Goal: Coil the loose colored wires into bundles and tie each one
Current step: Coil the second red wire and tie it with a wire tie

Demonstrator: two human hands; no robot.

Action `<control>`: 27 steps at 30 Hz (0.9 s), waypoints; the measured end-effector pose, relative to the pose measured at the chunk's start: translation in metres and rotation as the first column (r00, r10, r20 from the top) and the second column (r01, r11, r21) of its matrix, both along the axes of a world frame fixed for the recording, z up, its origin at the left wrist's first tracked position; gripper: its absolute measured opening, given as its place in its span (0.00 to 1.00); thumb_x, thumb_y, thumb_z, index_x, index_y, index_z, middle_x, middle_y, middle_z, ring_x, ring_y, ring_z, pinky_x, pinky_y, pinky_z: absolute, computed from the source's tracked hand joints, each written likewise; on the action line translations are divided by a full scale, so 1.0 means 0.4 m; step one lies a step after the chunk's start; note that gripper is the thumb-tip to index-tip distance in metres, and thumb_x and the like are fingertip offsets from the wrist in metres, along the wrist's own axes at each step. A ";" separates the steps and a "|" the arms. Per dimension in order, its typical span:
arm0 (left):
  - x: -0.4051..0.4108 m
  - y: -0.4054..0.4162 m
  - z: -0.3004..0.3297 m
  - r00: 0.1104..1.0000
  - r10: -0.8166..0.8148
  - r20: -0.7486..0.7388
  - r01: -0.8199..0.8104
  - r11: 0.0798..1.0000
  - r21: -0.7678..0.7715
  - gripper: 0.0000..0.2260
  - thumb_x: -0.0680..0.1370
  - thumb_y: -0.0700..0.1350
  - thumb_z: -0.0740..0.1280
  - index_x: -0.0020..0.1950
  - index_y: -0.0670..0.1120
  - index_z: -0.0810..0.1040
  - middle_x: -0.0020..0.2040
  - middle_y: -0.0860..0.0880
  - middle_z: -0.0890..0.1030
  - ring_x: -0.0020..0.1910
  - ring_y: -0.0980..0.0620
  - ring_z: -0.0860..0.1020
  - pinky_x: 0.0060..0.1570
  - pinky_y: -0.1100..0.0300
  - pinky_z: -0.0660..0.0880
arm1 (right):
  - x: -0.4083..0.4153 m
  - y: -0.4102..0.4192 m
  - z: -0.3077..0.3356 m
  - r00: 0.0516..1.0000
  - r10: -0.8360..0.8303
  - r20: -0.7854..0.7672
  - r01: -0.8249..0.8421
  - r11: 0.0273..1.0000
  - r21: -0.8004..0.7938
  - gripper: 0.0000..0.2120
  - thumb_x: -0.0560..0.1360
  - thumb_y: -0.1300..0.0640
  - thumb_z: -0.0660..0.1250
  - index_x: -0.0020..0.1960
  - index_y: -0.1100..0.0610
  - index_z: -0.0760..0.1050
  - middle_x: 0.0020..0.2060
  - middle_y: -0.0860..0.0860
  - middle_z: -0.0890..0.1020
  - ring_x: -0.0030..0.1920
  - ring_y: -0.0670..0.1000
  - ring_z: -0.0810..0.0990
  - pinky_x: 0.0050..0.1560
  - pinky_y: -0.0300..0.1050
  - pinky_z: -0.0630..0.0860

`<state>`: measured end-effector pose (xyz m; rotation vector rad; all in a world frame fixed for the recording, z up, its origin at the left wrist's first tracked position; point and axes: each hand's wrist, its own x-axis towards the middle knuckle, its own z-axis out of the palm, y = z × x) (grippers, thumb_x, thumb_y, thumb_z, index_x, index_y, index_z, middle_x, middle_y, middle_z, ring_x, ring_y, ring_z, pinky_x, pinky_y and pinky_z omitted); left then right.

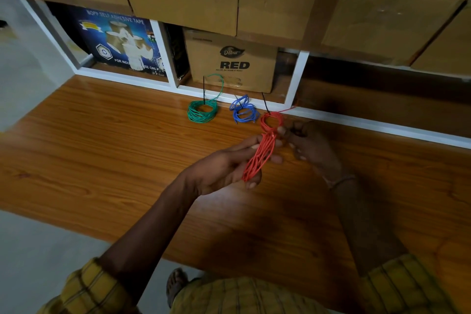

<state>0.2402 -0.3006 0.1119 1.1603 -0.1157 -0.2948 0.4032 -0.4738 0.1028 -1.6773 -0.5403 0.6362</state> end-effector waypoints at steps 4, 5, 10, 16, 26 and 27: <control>0.003 0.008 0.013 0.997 0.060 0.051 -0.049 0.979 -0.197 0.20 0.89 0.44 0.50 0.80 0.41 0.63 0.72 0.29 0.67 0.37 0.49 0.78 0.42 0.56 0.75 | -0.051 -0.001 -0.091 0.998 0.027 0.063 -0.019 0.992 -0.124 0.13 0.85 0.55 0.61 0.53 0.65 0.78 0.29 0.51 0.72 0.24 0.46 0.67 0.27 0.41 0.63; 0.005 0.013 0.022 0.993 0.092 0.071 -0.073 0.971 -0.230 0.20 0.89 0.45 0.49 0.80 0.41 0.63 0.72 0.30 0.66 0.38 0.49 0.78 0.43 0.56 0.74 | -0.066 -0.003 -0.117 0.994 0.065 0.091 -0.051 0.987 -0.152 0.14 0.86 0.55 0.60 0.50 0.61 0.79 0.28 0.50 0.73 0.25 0.46 0.68 0.29 0.42 0.65; 0.037 0.048 0.061 0.963 0.266 0.045 -0.225 0.886 -0.405 0.20 0.90 0.48 0.49 0.80 0.45 0.64 0.72 0.32 0.69 0.39 0.51 0.79 0.45 0.56 0.76 | -0.143 -0.020 -0.196 0.870 0.372 0.325 -0.215 0.877 -0.429 0.10 0.84 0.49 0.59 0.51 0.52 0.76 0.33 0.51 0.79 0.36 0.49 0.78 0.43 0.53 0.77; 0.082 0.064 0.033 0.856 0.508 -0.097 -0.498 0.759 -0.419 0.17 0.89 0.48 0.54 0.77 0.47 0.67 0.63 0.37 0.76 0.42 0.48 0.82 0.47 0.55 0.81 | -0.236 -0.003 -0.136 0.676 0.600 0.428 -0.274 0.743 -0.611 0.13 0.80 0.48 0.59 0.64 0.48 0.66 0.45 0.49 0.81 0.44 0.54 0.80 0.48 0.54 0.78; 0.059 0.033 -0.043 0.802 0.556 0.218 -0.571 0.609 0.550 0.10 0.89 0.47 0.54 0.64 0.42 0.68 0.41 0.42 0.78 0.37 0.49 0.80 0.39 0.62 0.77 | -0.180 -0.075 0.109 0.830 0.494 0.258 -0.428 0.862 -0.272 0.03 0.80 0.64 0.69 0.49 0.59 0.81 0.32 0.54 0.85 0.31 0.49 0.83 0.37 0.40 0.78; 0.053 0.034 -0.043 0.824 0.524 0.217 -0.542 0.614 0.574 0.08 0.89 0.46 0.55 0.63 0.43 0.68 0.43 0.42 0.76 0.38 0.49 0.80 0.37 0.65 0.76 | -0.168 -0.083 0.127 0.855 0.476 0.204 -0.443 0.876 -0.188 0.02 0.80 0.64 0.68 0.50 0.63 0.79 0.30 0.57 0.82 0.30 0.51 0.83 0.41 0.43 0.81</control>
